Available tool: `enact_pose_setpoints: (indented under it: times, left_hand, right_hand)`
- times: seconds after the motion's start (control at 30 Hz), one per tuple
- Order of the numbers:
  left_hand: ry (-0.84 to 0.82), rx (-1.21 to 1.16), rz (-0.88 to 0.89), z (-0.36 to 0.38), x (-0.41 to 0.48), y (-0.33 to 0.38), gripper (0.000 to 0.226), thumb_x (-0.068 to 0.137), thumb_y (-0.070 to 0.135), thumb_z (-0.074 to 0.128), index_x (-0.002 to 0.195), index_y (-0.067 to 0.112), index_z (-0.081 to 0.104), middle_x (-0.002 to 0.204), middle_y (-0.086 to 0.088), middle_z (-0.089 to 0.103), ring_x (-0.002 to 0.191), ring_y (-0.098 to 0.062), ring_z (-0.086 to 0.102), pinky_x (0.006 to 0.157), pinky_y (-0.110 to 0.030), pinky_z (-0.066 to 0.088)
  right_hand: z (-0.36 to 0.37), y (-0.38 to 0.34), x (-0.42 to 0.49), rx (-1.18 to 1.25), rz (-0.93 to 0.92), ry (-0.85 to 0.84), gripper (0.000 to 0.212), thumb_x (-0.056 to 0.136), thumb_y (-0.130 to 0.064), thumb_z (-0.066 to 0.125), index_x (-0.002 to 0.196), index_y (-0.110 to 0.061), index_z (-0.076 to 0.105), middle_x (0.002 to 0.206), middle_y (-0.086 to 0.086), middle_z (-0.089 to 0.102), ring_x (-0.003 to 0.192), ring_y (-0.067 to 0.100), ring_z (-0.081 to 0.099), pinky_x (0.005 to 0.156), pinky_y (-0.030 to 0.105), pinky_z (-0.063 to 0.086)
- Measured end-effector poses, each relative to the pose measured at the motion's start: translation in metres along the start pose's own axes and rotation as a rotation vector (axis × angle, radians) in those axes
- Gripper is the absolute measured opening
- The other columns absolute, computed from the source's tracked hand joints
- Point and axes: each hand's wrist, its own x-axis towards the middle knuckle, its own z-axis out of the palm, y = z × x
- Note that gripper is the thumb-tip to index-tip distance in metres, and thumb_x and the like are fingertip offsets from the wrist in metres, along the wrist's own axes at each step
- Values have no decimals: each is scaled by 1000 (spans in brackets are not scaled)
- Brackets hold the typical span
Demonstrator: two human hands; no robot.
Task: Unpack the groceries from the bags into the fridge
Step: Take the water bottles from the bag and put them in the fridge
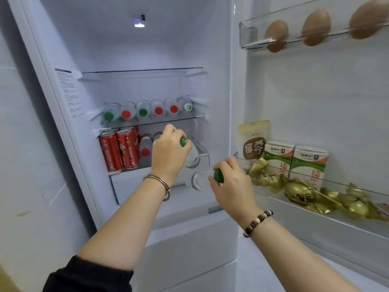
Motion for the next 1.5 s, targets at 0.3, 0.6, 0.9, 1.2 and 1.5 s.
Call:
enact_pose_setpoints:
  times: [0.3,0.6,0.9,1.2,1.5]
  left_hand:
    - [70,100,168,69,24,-80,19,81,15,55,67,4,62,75,-10,53,47,-25,47,44,-32,42]
    - [-66,178,215,129,41,-141,15,81,12,58,69,4,56,78,-12,51,45,-27,46,37,-33,39]
    - [-292,128,27,174,40,-184,17,69,1,75,77,0,60,87,-15,53,49,-34,49,44,-28,30]
    - [-540,15,16,198,39,-210,30,78,14,70,107,12,63,106,-7,50,74,-35,59,69,-40,52]
    - [-548,53,302,204,60,-226,35,75,31,71,106,14,67,97,-2,55,89,-22,51,70,-39,49]
  right_hand:
    - [73,26,43,-42,-65,120,24,74,-7,77,87,-6,57,88,9,53,48,22,49,37,27,43]
    - [140,62,81,22,-22,258,22,75,-5,75,89,-4,59,96,2,44,53,18,50,48,18,42]
    - [196,65,108,112,345,70,21,79,-8,70,95,-7,57,109,6,49,73,25,57,60,27,45]
    - [238,74,132,42,496,-144,30,87,-9,60,115,-15,51,119,0,56,88,15,54,65,10,33]
    - [260,95,147,-1,527,-83,42,79,-6,62,119,-17,57,108,5,61,101,22,55,79,29,47]
